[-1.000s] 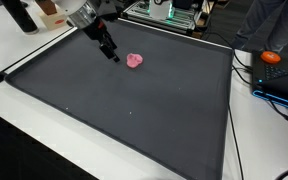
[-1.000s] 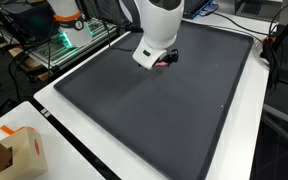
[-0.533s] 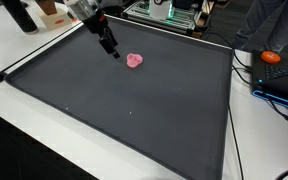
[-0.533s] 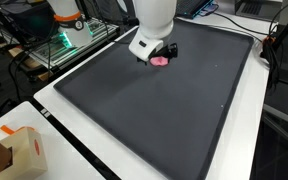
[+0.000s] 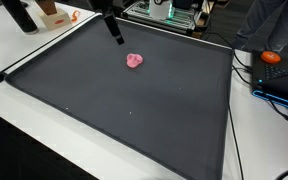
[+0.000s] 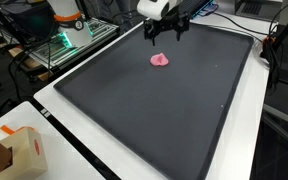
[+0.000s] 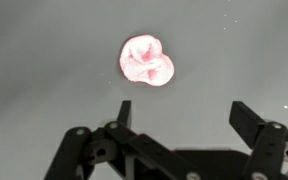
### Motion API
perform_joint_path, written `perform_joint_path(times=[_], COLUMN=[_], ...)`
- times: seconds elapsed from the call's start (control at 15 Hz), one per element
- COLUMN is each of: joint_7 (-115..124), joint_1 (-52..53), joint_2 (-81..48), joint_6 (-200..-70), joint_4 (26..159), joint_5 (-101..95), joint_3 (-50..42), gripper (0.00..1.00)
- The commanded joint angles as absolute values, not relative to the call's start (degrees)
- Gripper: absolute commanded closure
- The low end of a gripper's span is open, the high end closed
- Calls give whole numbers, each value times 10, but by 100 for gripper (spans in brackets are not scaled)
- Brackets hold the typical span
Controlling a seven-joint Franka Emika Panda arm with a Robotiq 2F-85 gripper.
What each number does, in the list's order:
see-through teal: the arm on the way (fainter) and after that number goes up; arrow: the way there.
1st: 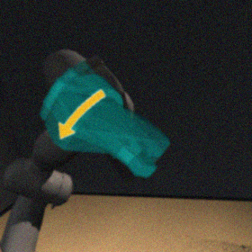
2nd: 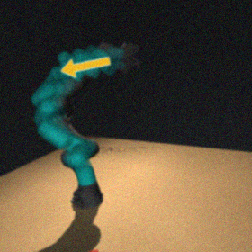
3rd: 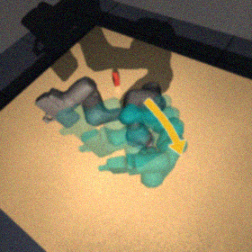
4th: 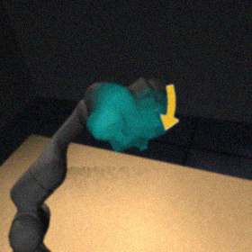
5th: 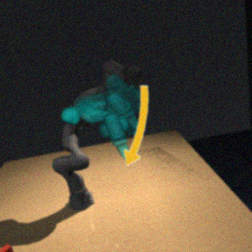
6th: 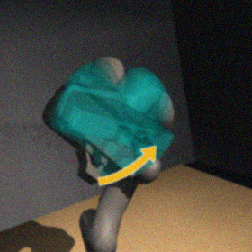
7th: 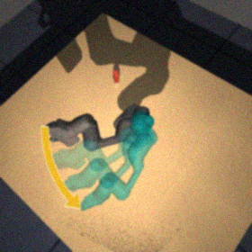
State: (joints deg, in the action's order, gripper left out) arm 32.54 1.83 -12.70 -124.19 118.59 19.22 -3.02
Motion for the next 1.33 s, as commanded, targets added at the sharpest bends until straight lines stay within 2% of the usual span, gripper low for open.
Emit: perform_joint_path(times=[0.0, 0.6, 1.27], joint_7=[382, 399, 395], joint_1=[42, 44, 58], joint_2=[-69, -67, -175], joint_6=[-1240, -1235, -1262], joint_4=[1215, 1197, 1215], joint_5=[123, 96, 92], joint_3=[-23, -6, 5], gripper=[0, 0, 0])
